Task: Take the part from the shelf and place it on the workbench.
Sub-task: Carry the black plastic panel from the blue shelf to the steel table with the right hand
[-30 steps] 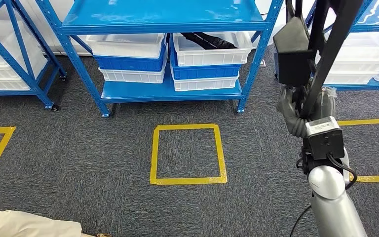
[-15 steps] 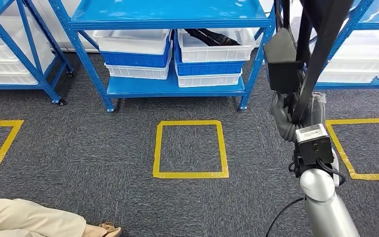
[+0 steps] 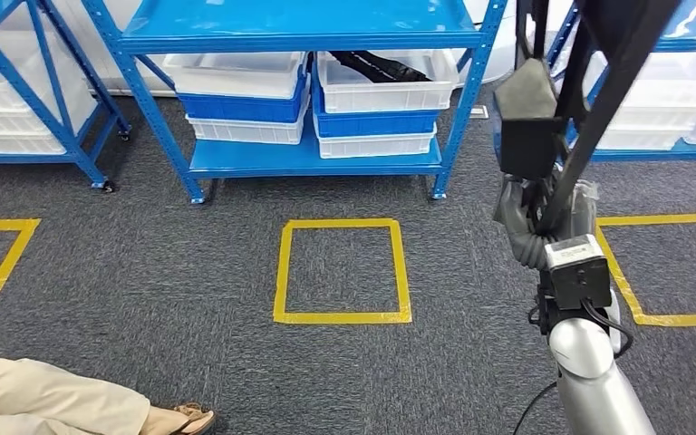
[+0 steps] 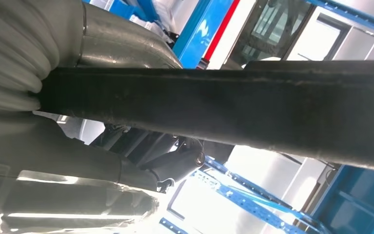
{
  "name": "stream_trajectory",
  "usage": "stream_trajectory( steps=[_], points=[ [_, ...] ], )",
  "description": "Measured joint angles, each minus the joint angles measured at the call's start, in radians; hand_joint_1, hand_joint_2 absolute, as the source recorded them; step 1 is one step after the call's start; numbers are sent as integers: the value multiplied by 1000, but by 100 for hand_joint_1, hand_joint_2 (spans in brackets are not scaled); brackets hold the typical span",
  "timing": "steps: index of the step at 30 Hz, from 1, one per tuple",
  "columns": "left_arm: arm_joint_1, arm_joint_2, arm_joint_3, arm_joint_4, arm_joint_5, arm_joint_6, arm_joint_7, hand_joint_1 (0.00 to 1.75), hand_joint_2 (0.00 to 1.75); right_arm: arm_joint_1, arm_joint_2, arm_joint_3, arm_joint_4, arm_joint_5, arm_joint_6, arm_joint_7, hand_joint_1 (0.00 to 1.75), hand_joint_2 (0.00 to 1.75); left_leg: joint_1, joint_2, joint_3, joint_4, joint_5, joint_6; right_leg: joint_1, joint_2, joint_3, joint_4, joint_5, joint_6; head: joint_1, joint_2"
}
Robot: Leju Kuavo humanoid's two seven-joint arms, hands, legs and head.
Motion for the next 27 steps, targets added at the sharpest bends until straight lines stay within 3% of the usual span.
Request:
stream_trajectory(
  steps=[4,5,7,9,10,11,13,14,15,17,19,21,23,24,25,26,27],
  points=[
    [4,-3,0,1,-2,-4,9,0,175,8,-2,-5,-5,2,-6,0,175,175,2,5,9,-35,13,2,1,-3,-16,16,-9,11,-3,0],
    [4,-3,0,1,-3,-5,9,0,175,9,-3,-8,-6,3,-8,-1,175,175,6,8,11,-44,19,2,1,-3,-34,51,-29,11,-2,0],
    [4,-4,0,1,-4,-7,10,0,175,12,-5,-11,-6,4,-10,-1,175,175,9,10,8,-49,25,2,-5,-4,-89,172,-85,9,2,0],
    [4,-4,0,1,-4,-7,17,0,175,21,-6,-11,-6,5,-11,-2,175,175,10,11,4,-48,27,-1,-13,-4,-130,273,-117,19,3,0],
    [4,-4,0,1,-4,-4,25,0,175,25,-6,-11,-6,4,-12,-2,175,175,11,12,3,-47,28,-2,-19,-5,-126,272,-110,30,3,0],
    [5,-4,0,1,-3,-2,36,0,175,29,-7,-11,-6,3,-12,-4,175,175,13,12,3,-46,28,-4,-24,-5,-101,229,-89,44,3,0],
    [6,2,1,1,0,-5,61,0,175,35,-9,-13,-6,-5,-12,-11,175,175,15,11,1,-38,26,-13,-36,-8,-25,84,-37,66,4,0],
    [6,8,2,1,3,-13,72,0,175,39,-10,-14,-6,-9,-12,-14,175,175,14,10,-2,-33,25,-19,-37,-7,1,30,-21,66,4,0],
    [7,17,4,0,7,-22,82,0,175,43,-10,-15,-6,-15,-11,-17,175,175,13,9,-5,-30,26,-26,-36,-6,13,2,-13,59,4,0],
    [10,32,11,-1,14,-38,97,0,175,50,-10,-16,-6,-29,-5,-19,175,175,13,11,-10,-28,31,-38,-32,0,11,-4,-8,38,4,0],
    [12,43,18,-1,17,-44,104,0,175,52,-9,-16,-6,-42,3,-20,175,175,18,13,-17,-18,20,-48,-36,6,7,-4,-1,22,3,0],
    [12,53,23,-2,18,-45,105,0,175,55,-7,-16,-6,-52,8,-20,175,175,21,12,-47,55,-36,-57,-39,12,3,-6,6,7,2,0],
    [13,59,25,-3,17,-45,105,0,175,68,-3,-16,-6,-58,9,-19,175,175,21,10,-101,192,-109,-63,-34,19,-4,-5,11,-2,2,0],
    [13,61,25,-3,16,-43,105,0,175,78,-2,-16,-7,-59,8,-19,175,175,21,9,-122,244,-129,-63,-31,25,-7,-5,12,-5,2,0],
    [14,62,25,-3,16,-41,104,0,175,90,0,-16,-9,-59,7,-20,175,175,21,8,-125,262,-129,-60,-28,32,-8,-5,14,-7,2,0],
    [15,63,25,-3,14,-39,103,0,175,102,1,-16,-12,-58,5,-20,175,175,20,4,-108,239,-110,-56,-26,40,-9,-5,15,-8,2,0],
    [16,63,25,-3,13,-35,103,0,175,114,2,-17,-17,-57,4,-22,175,175,20,-4,-74,181,-77,-49,-23,50,-9,-5,15,-8,2,0]
  ],
)
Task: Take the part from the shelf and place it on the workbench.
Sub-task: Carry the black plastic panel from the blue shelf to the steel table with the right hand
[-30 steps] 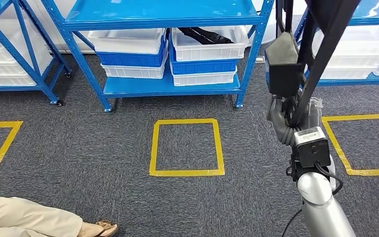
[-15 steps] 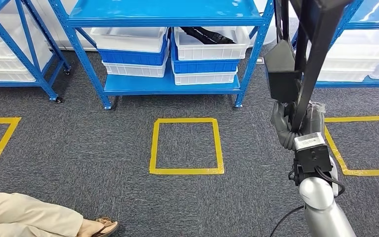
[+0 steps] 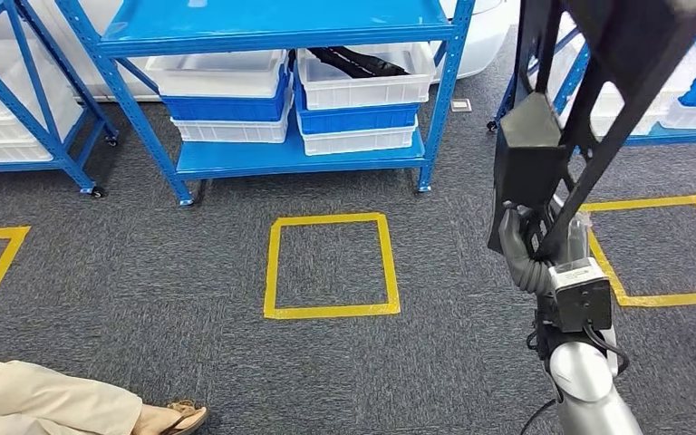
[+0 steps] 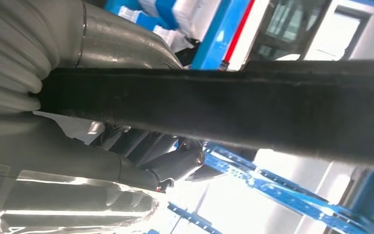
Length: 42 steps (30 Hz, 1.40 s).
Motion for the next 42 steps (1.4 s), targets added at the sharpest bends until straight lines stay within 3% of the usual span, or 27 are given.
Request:
stream_trajectory(
  steps=[2,4,6,7,8,10,12,13,14,16,17,19,21,22,24,26,28,29,30,32,34,35,36,37,39,41,42],
  points=[
    [1,2,0,-2,-2,6,0,0,175,21,2,-2,-12,3,-2,-7,175,175,1,-52,74,-135,50,17,3,19,-2,1,3,1,2,0],
    [3,5,0,-5,-5,12,2,0,175,40,5,-6,-22,2,-2,-16,175,175,-2,-87,107,-199,61,27,-1,38,-11,1,8,10,1,0],
    [6,5,0,-6,-6,16,6,0,175,59,6,-11,-29,-2,-2,-24,175,175,-4,-66,111,-213,63,29,-1,61,-21,-2,17,24,-3,0],
    [7,5,0,-7,-6,17,8,0,175,68,6,-15,-32,-4,-2,-27,175,175,-3,-51,114,-223,69,31,1,55,-29,2,16,29,-3,0],
    [8,4,0,-7,-6,18,9,0,175,72,6,-20,-34,-6,-1,-30,175,175,-1,-35,117,-234,75,34,5,35,-42,21,5,30,-1,0],
    [9,4,0,-7,-6,18,11,0,175,75,5,-28,-36,-9,0,-33,175,175,-1,-2,118,-247,83,38,7,-21,-92,117,-42,23,7,0],
    [10,4,1,-7,-6,19,14,0,175,80,6,-31,-36,-11,1,-34,175,175,-3,28,115,-246,83,40,4,-41,-142,234,-87,23,12,0],
    [10,4,1,-7,-6,20,16,0,175,84,7,-33,-36,-12,1,-34,175,175,-3,43,114,-246,83,39,2,-44,-148,258,-92,29,12,0],
    [10,4,1,-7,-6,22,18,0,175,87,7,-35,-36,-13,1,-35,175,175,-4,57,113,-244,82,39,-1,-48,-134,241,-81,38,12,0],
    [9,4,1,-7,-4,25,21,0,175,89,7,-44,-36,-14,1,-35,175,175,-4,81,115,-241,79,34,-7,-81,-55,106,-38,58,12,0],
    [9,4,1,-7,-2,27,21,0,175,88,7,-48,-37,-14,1,-35,175,175,-6,91,115,-238,77,29,-6,-103,-16,40,-20,61,13,0],
    [8,5,2,-8,1,29,22,0,175,87,8,-53,-37,-15,0,-35,175,175,-13,108,118,-233,73,20,1,-125,16,-22,-8,50,11,0],
    [8,5,2,-8,3,30,24,0,175,86,8,-58,-38,-17,0,-35,175,175,-14,123,119,-231,72,13,1,-103,11,-19,-3,37,9,0],
    [8,5,3,-8,4,32,25,0,175,86,9,-61,-38,-18,0,-35,175,175,-11,114,117,-224,64,8,-4,-92,9,-19,0,31,9,0],
    [8,4,6,-8,4,37,28,0,175,82,9,-69,-37,-16,-2,-36,175,175,-4,65,94,-167,18,-1,-15,-73,6,-20,8,16,7,0],
    [9,3,12,-8,4,43,34,0,175,81,13,-76,-37,2,-14,-39,175,175,-1,20,40,-37,-55,-5,-14,-53,2,-20,12,5,6,0],
    [10,3,16,-8,3,49,41,0,175,85,20,-82,-38,44,-40,-42,175,175,1,11,1,57,-85,-7,-11,-29,-1,-19,14,2,6,0],
    [10,3,17,-8,0,50,45,0,175,91,24,-86,-40,76,-59,-42,175,175,2,10,4,52,-70,-7,-11,-16,-1,-17,14,3,6,0],
    [10,3,18,-8,-4,50,48,0,175,101,30,-92,-45,121,-84,-42,175,175,5,6,27,8,-38,-6,-12,-2,-1,-15,14,3,6,0],
    [10,3,18,-8,-14,48,53,0,175,126,44,-107,-67,234,-151,-40,175,175,14,-38,88,-120,24,-6,-10,22,-5,-6,13,5,6,0],
    [10,3,17,-8,-22,46,57,0,175,149,57,-122,-95,336,-209,-38,175,175,18,-80,118,-190,41,-8,-6,45,-18,1,17,14,7,0],
    [10,3,17,-8,-25,44,59,0,175,161,62,-129,-107,370,-226,-35,175,175,15,-83,119,-195,38,-7,-4,58,-25,1,21,22,7,0],
    [10,3,17,-8,-29,43,61,0,175,175,66,-135,-119,406,-241,-31,175,175,13,-70,119,-199,40,-2,-4,72,-32,-1,26,32,7,0],
    [9,2,17,-8,-32,41,63,0,175,190,70,-143,-130,452,-259,-26,175,175,11,-55,120,-204,45,6,-5,69,-39,0,28,39,7,0],
    [7,1,16,-8,-37,38,65,0,175,211,78,-161,-143,584,-316,-11,175,175,10,-25,121,-215,55,24,-1,25,-67,43,5,41,13,0],
    [7,0,16,-8,-39,38,68,0,175,223,88,-179,-150,704,-373,1,175,175,7,8,118,-219,59,33,2,-28,-124,163,-52,33,19,0],
    [8,0,15,-8,-39,38,69,0,175,230,92,-185,-151,735,-387,4,175,175,4,25,116,-219,59,34,1,-36,-151,227,-76,33,20,0]
  ],
)
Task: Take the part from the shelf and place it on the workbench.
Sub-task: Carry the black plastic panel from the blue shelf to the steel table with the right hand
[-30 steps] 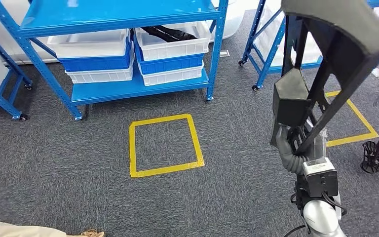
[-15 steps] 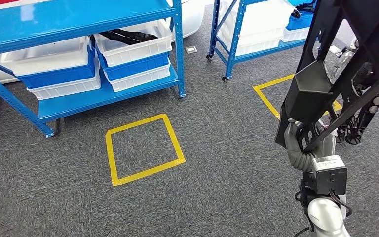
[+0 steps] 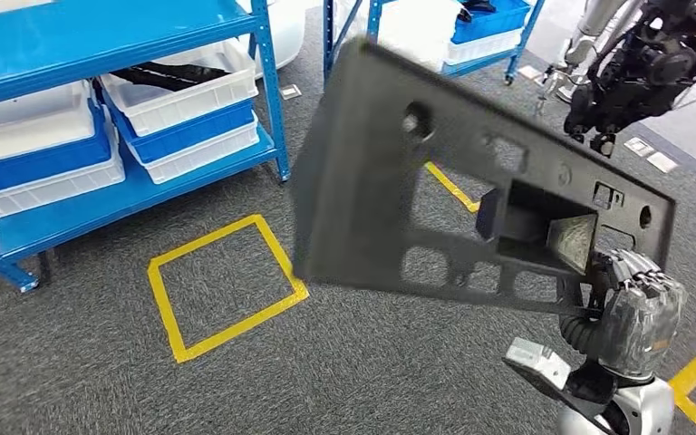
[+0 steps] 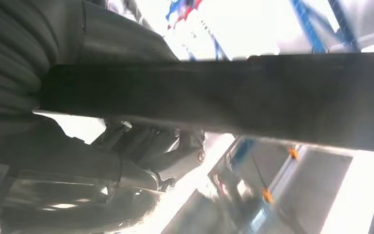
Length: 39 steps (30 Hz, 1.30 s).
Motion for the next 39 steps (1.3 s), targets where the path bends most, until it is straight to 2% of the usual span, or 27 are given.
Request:
stream_trajectory(
  steps=[1,2,3,5,7,8,9,10,12,14,16,17,18,20,21,23,24,26,27,29,30,31,33,34,36,38,39],
  points=[
    [0,0,0,0,0,0,1,0,175,8,4,-5,-1,16,-7,2,175,175,-2,16,-1,0,0,1,-1,-4,-16,44,-15,3,0,0],
    [0,0,0,0,0,0,2,0,175,16,6,-9,-2,24,-9,3,175,175,-3,31,-2,0,0,1,-2,-7,-12,52,-15,10,0,0],
    [0,0,0,0,0,0,2,0,175,21,9,-14,-2,36,-11,6,175,175,-3,45,-2,0,0,0,-4,-12,14,16,-1,18,0,0],
    [-1,0,0,0,-2,0,3,0,175,23,17,-27,-7,106,-19,10,175,175,-6,70,1,1,-1,-2,-5,-52,103,-130,39,29,2,0],
    [-3,-1,-1,0,-10,-1,3,0,175,19,40,-53,-23,229,-29,3,175,175,-12,89,5,2,-4,-11,3,-87,161,-230,63,22,2,0],
    [-4,0,-1,0,-15,-2,3,0,175,18,57,-72,-35,291,-31,-8,175,175,-14,99,7,2,-4,-16,9,-90,165,-243,65,15,2,0],
    [-5,0,-2,0,-19,-5,3,0,175,17,76,-94,-50,338,-32,-20,175,175,-14,108,9,1,-5,-21,12,-79,161,-242,68,8,2,0],
    [-7,0,-4,0,-23,-8,3,0,175,18,94,-115,-64,371,-34,-31,175,175,-12,111,10,3,-7,-27,5,-69,158,-245,71,0,1,0],
    [-11,2,-9,0,-27,-13,3,0,175,19,125,-153,-89,408,-34,-42,175,175,-5,71,-2,36,-38,-38,-8,-49,159,-250,78,-16,-2,0],
    [-9,4,-12,0,-24,-16,5,0,175,17,150,-175,-103,430,-35,-42,175,175,-1,8,-46,145,-108,-44,-12,-29,158,-252,84,-30,-7,0],
    [-6,4,-12,0,-14,-13,8,0,175,16,169,-182,-107,447,-35,-39,175,175,1,-14,-97,267,-160,-46,-10,-4,155,-251,87,-34,-7,0],
    [-5,5,-12,0,-8,-10,9,0,175,14,175,-184,-106,456,-35,-37,175,175,3,-17,-105,287,-158,-48,-10,11,154,-250,88,-34,-7,0],
    [-4,5,-12,0,-4,-7,9,0,175,11,181,-185,-105,465,-35,-34,175,175,5,-18,-95,267,-135,-50,-11,26,154,-248,88,-33,-7,0],
    [-5,5,-12,0,2,-3,9,0,175,1,188,-185,-100,483,-35,-24,175,175,13,-30,-46,162,-67,-53,-14,51,154,-240,88,-31,-8,0],
    [-5,5,-12,0,4,-2,9,0,175,-3,190,-185,-98,491,-35,-17,175,175,19,-55,-22,109,-44,-56,-15,60,151,-234,87,-28,-8,0],
    [-5,4,-11,0,6,0,9,0,175,-12,192,-184,-95,505,-35,-1,175,175,26,-101,-1,51,-31,-59,-9,79,137,-220,85,-17,-7,0],
    [-4,4,-11,0,7,0,9,0,175,-16,194,-183,-93,511,-35,6,175,175,25,-113,0,42,-33,-57,-6,89,128,-216,87,-9,-6,0],
    [-5,3,-11,0,9,1,10,0,175,-19,196,-182,-92,521,-35,15,175,175,15,-93,-3,38,-27,-42,-5,111,113,-220,96,9,-4,0],
    [-6,2,-11,0,9,1,10,0,175,-19,197,-181,-91,525,-35,19,175,175,12,-79,-3,32,-22,-32,-6,103,105,-216,96,15,-4,0],
    [-7,2,-11,0,10,1,10,0,175,-24,198,-178,-88,534,-36,29,175,175,10,-49,-2,20,-12,-13,-7,52,70,-158,68,16,3,0],
    [-6,2,-10,0,10,1,10,0,175,-27,198,-175,-86,538,-36,35,175,175,8,-33,-2,19,-10,-8,-8,19,41,-98,42,13,7,0],
    [-5,2,-9,0,10,1,10,0,175,-30,198,-171,-84,541,-36,40,175,175,5,-18,-3,19,-10,-5,-7,2,8,-30,16,12,11,0],
    [-4,2,-8,0,11,1,10,0,175,-32,197,-164,-78,550,-36,55,175,175,0,13,-5,19,-11,-4,-8,-8,-28,55,-8,18,11,0],
    [-5,2,-8,0,12,1,10,0,175,-32,196,-160,-75,557,-36,65,175,175,-2,27,-5,19,-11,-4,-8,-11,-16,41,0,24,11,0],
    [-6,2,-7,0,12,1,10,0,175,-32,191,-151,-70,570,-36,88,175,175,-4,50,-2,19,-12,-5,-6,-39,62,-87,42,34,11,0],
    [-8,1,-7,0,12,1,10,0,175,-36,182,-141,-67,575,-36,105,175,175,-8,67,1,18,-14,-10,6,-79,127,-204,72,25,11,0],
    [-9,1,-7,0,12,1,10,0,175,-38,177,-137,-66,576,-36,109,175,175,-10,76,3,18,-16,-14,14,-90,139,-228,77,16,11,0]
  ],
)
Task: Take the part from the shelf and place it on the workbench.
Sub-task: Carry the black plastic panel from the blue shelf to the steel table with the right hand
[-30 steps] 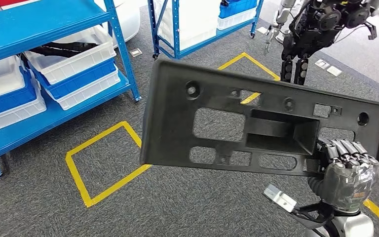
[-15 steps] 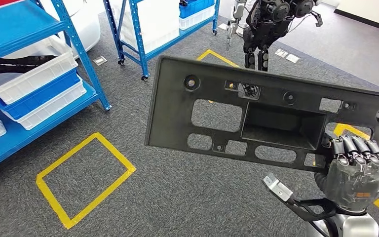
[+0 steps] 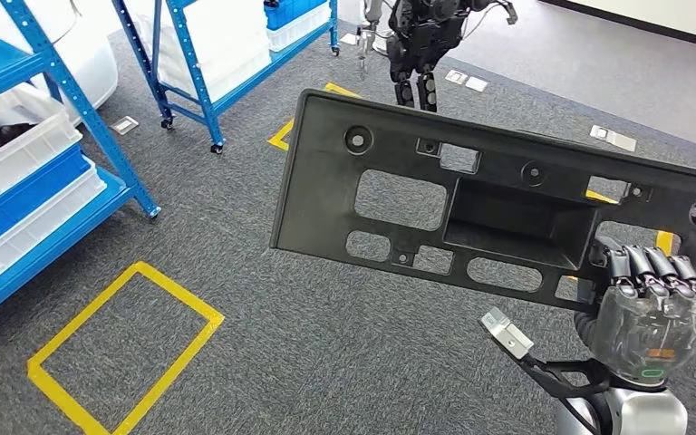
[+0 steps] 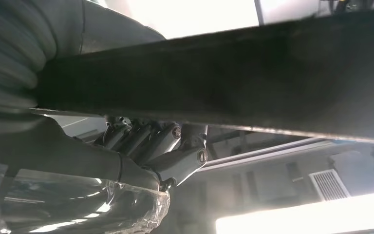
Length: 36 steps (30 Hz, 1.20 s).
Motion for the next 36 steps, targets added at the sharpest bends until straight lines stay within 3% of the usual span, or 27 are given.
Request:
stream_trajectory(
  steps=[1,3,5,7,8,9,10,11,13,15,17,19,21,23,24,25,26,27,28,30,31,32,33,34,36],
  points=[
    [0,0,0,0,0,0,0,0,175,-2,-4,3,1,0,-1,3,175,175,-1,9,2,-2,-1,-4,6,6,-3,-3,1,-8,-1,0],
    [-2,-2,1,0,0,0,0,0,175,-2,-10,7,2,0,-2,6,175,175,0,13,3,1,-7,-14,-2,29,0,-11,9,-23,-3,0],
    [-2,-3,3,0,0,0,0,0,175,-4,-16,11,5,-6,-4,8,175,175,4,-30,-16,52,-45,-22,-17,50,5,-19,18,-39,-8,0],
    [-1,-3,7,0,2,0,0,0,175,-8,-22,15,14,-15,-5,8,175,175,8,-79,-68,173,-110,-24,-20,70,2,-20,22,-49,-14,0],
    [1,-4,9,0,4,-1,0,0,175,-10,-24,18,19,-18,-5,9,175,175,8,-88,-95,231,-132,-26,-18,82,2,-19,22,-49,-16,0],
    [3,-4,10,0,6,-1,-1,0,175,-10,-25,21,25,-19,-5,10,175,175,9,-91,-112,262,-136,-28,-18,95,1,-17,22,-49,-16,0],
    [5,-4,10,0,8,-1,-1,0,175,-11,-27,23,31,-19,-5,11,175,175,12,-93,-111,255,-117,-30,-18,110,1,-13,22,-49,-17,0],
    [5,-4,11,0,9,-1,-2,0,175,-13,-29,24,36,-19,-5,13,175,175,16,-97,-93,210,-83,-33,-20,124,-1,-8,21,-47,-17,0],
    [6,-5,12,1,9,-1,-2,0,175,-18,-32,26,45,-19,-5,18,175,175,26,-134,-42,94,-26,-42,-21,150,-10,10,16,-39,-18,0],
    [5,-7,13,2,10,-1,-3,0,175,-24,-36,29,50,-19,-5,21,175,175,27,-162,-26,48,-15,-41,-16,171,-26,25,13,-26,-18,0],
    [5,-9,15,2,10,-1,-4,0,175,-27,-40,31,52,-19,-5,21,175,175,19,-147,-31,47,-11,-23,-11,189,-41,24,20,-10,-17,0],
    [4,-10,15,2,11,-1,-5,0,175,-27,-45,33,53,-19,-5,21,175,175,13,-123,-32,38,-1,-1,-12,173,-57,36,18,0,-14,0],
    [4,-11,15,1,11,0,-5,0,175,-31,-48,34,55,-19,-5,21,175,175,11,-97,-34,31,6,13,-14,119,-99,117,-20,-1,-8,0],
    [6,-11,16,0,11,0,-6,0,175,-34,-49,36,58,-19,-5,21,175,175,6,-70,-37,30,7,17,-14,88,-162,249,-72,-1,-4,0],
    [6,-11,16,0,11,0,-6,0,175,-33,-49,37,61,-19,-5,22,175,175,4,-56,-38,30,7,17,-14,84,-182,294,-85,1,-4,0],
    [6,-11,16,0,11,0,-6,0,175,-33,-50,38,63,-19,-5,22,175,175,2,-42,-39,30,7,17,-14,83,-182,304,-84,6,-4,0],
    [6,-11,17,0,11,0,-6,0,175,-33,-51,39,66,-19,-5,24,175,175,0,-30,-39,30,6,17,-15,80,-163,275,-71,11,-4,0],
    [5,-11,17,0,13,1,-6,0,175,-34,-52,41,68,-17,-5,27,175,175,-1,-19,-38,30,6,17,-14,68,-126,213,-49,15,-4,0],
    [5,-11,17,0,15,4,-6,0,175,-38,-53,44,71,-15,-5,31,175,175,-2,-9,-37,30,5,16,-12,40,-83,138,-30,15,-4,0],
    [4,-12,20,0,22,8,-6,0,175,-54,-55,57,79,-9,-5,43,175,175,-7,11,-33,30,1,9,2,-8,-29,35,-7,2,-5,0],
    [3,-13,21,0,25,10,-6,0,175,-64,-55,64,83,-5,-5,49,175,175,-8,22,-31,30,-2,4,10,-16,-24,19,-6,-8,-5,0],
    [2,-15,23,0,27,10,-7,0,175,-72,-55,70,88,-2,-5,57,175,175,-9,34,-28,29,-4,0,16,-5,-26,17,-3,-16,-6,0],
    [1,-17,24,0,29,10,-8,0,175,-78,-56,76,92,0,-5,65,175,175,-8,41,-26,30,-7,-5,10,9,-24,13,0,-23,-6,0],
    [0,-19,24,0,31,10,-11,0,175,-83,-57,81,96,3,-6,75,175,175,-5,30,-26,37,-14,-10,6,21,-19,8,5,-29,-7,0],
    [-2,-22,28,0,34,7,-19,0,175,-98,-61,96,103,6,-6,93,175,175,1,-29,-51,101,-56,-19,-8,45,-9,0,14,-44,-10,0]
  ],
)
